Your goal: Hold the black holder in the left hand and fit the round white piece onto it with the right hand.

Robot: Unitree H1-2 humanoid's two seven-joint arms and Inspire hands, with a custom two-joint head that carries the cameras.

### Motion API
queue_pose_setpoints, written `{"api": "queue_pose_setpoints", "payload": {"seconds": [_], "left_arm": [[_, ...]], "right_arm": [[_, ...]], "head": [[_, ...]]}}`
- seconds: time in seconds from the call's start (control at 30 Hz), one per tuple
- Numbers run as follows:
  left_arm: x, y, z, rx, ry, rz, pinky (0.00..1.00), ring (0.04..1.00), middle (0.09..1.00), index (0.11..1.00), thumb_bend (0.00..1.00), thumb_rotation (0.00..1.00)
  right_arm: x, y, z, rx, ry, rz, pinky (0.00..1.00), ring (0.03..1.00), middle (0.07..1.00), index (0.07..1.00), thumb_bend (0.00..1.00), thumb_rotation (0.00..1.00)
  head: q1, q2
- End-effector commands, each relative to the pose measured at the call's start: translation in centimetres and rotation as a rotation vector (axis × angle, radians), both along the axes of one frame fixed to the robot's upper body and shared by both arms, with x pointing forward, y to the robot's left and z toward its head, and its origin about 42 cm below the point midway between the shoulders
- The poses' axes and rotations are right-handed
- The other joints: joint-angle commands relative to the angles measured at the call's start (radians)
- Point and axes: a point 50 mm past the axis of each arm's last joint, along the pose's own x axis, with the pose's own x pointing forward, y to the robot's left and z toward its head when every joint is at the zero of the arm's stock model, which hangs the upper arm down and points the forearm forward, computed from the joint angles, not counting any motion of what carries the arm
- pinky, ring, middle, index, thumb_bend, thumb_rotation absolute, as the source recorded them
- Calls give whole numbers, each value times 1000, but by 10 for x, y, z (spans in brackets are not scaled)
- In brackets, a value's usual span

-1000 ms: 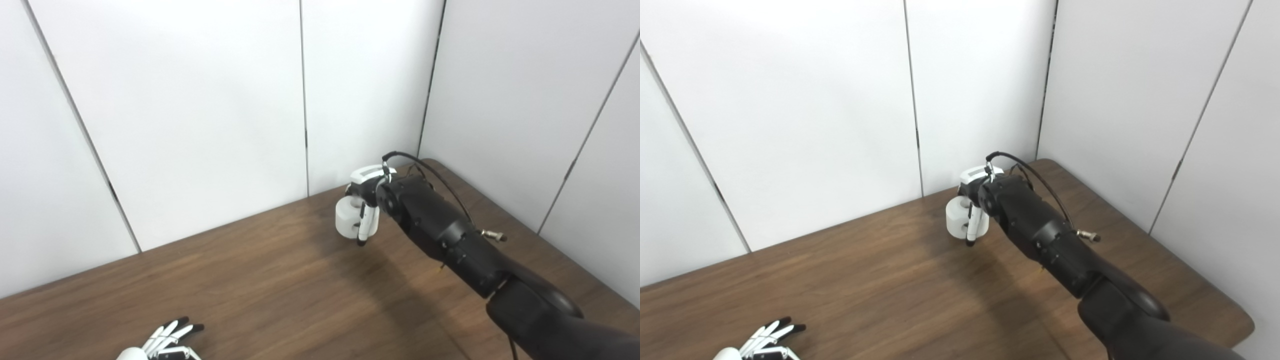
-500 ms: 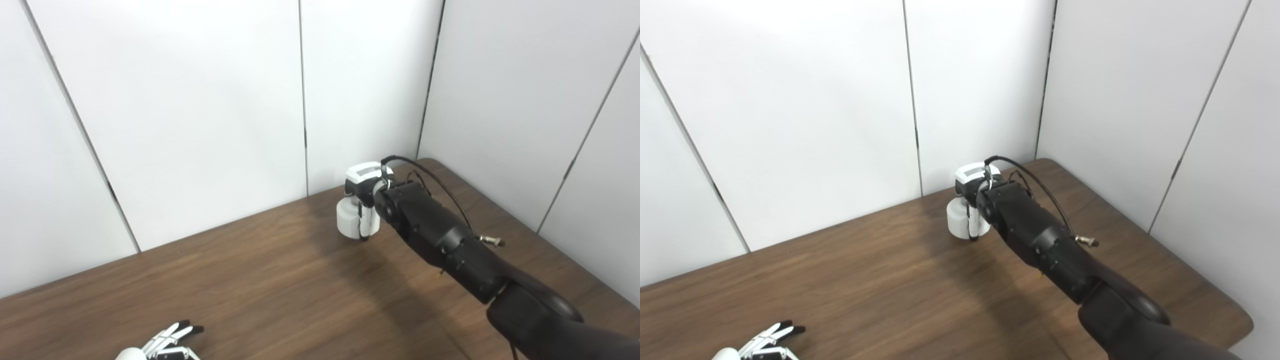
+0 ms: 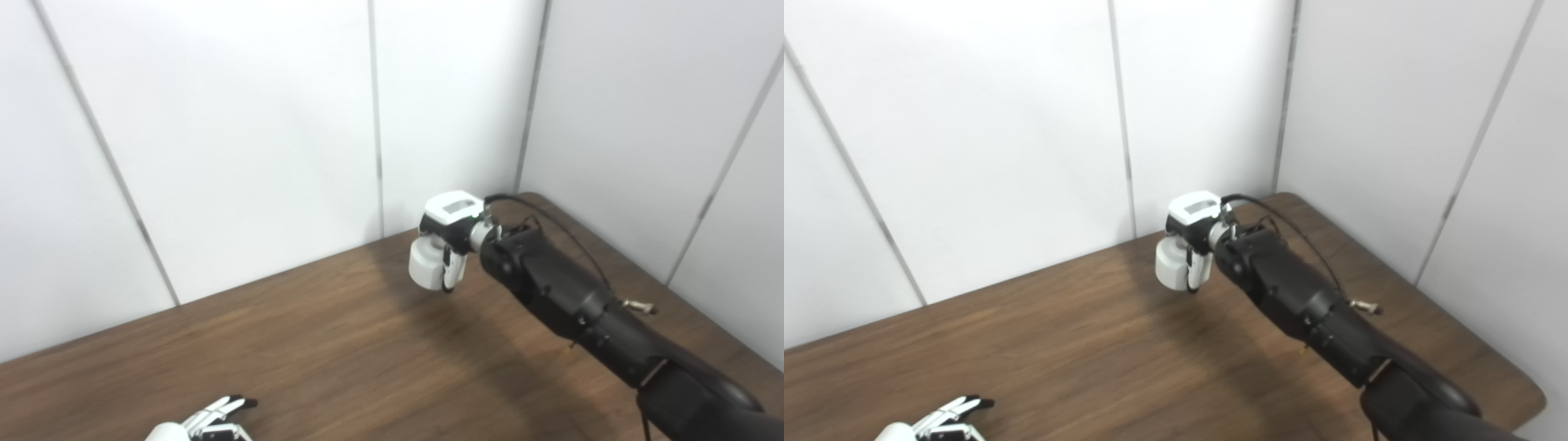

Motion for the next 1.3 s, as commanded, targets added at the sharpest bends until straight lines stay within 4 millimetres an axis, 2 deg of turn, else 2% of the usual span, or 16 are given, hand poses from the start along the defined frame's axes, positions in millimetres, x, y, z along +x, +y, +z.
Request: {"api": "queue_pose_setpoints", "payload": {"seconds": [0.0, 0.03, 0.07, 0.1, 0.17, 0.23, 0.27, 0.33, 0.37, 0.43, 0.6, 0.8, 1.07, 1.1, 1.27], "left_arm": [[-20, 4, -28, 148, 135, -7, 812, 912, 880, 488, 523, 55], [-21, 0, -27, 150, 136, -6, 813, 914, 881, 488, 523, 55], [-22, -3, -29, 153, 138, -4, 818, 918, 883, 488, 523, 56], [-22, -6, -31, 154, 139, -2, 826, 927, 889, 488, 524, 57], [-21, -12, -35, 157, 139, 3, 839, 938, 896, 488, 524, 60], [-18, -19, -38, 170, 140, 15, 856, 951, 908, 488, 524, 63], [-16, -21, -40, 173, 140, 23, 862, 957, 913, 488, 524, 65], [-13, -25, -42, 174, 142, 37, 866, 962, 917, 488, 524, 67], [-11, -27, -42, 173, 144, 42, 870, 966, 920, 488, 524, 68], [-8, -31, -41, 167, 148, 51, 878, 969, 922, 488, 524, 69], [-1, -40, -40, 166, 156, 71, 912, 981, 934, 488, 523, 70], [3, -47, -38, 157, 135, 77, 887, 970, 926, 486, 524, 69], [2, -49, -37, 163, 146, 79, 901, 983, 927, 485, 524, 68], [3, -49, -37, 165, 146, 78, 904, 984, 928, 485, 524, 68], [3, -51, -39, 161, 143, 77, 897, 980, 922, 486, 524, 68]], "right_arm": [[-5, -2, 35, -12, -88, 46, 849, 812, 737, 481, 526, 143], [-8, 0, 38, -15, -89, 66, 847, 815, 740, 481, 526, 144], [-13, 5, 41, -20, -92, 96, 845, 819, 742, 481, 526, 145], [-17, 9, 44, -24, -99, 129, 834, 819, 742, 481, 526, 146], [-25, 14, 47, -20, -109, 185, 814, 810, 737, 481, 526, 146], [-33, 17, 50, -13, -114, 233, 802, 810, 738, 481, 526, 146], [-36, 20, 51, -9, -118, 262, 797, 809, 737, 481, 526, 145], [-41, 23, 55, -18, -128, 313, 769, 800, 730, 480, 526, 144], [-43, 26, 56, -23, -136, 336, 760, 797, 729, 480, 526, 144], [-48, 28, 62, -26, -145, 367, 735, 795, 728, 479, 526, 144], [-57, 38, 76, 3, -166, 460, 761, 793, 730, 479, 526, 144], [-68, 52, 81, 46, -165, 526, 736, 779, 723, 479, 525, 145], [-87, 82, 79, 82, -162, 602, 712, 783, 721, 479, 525, 146], [-88, 87, 77, 81, -158, 614, 712, 784, 721, 479, 525, 147], [-95, 108, 66, 87, -132, 680, 723, 773, 719, 479, 526, 141]], "head": [[47, 15], [109, 36], [109, 36], [165, 52], [209, 66], [286, 97], [286, 97], [341, 127], [341, 127], [380, 155], [401, 187], [396, 206], [393, 207], [372, 210], [372, 210]]}}
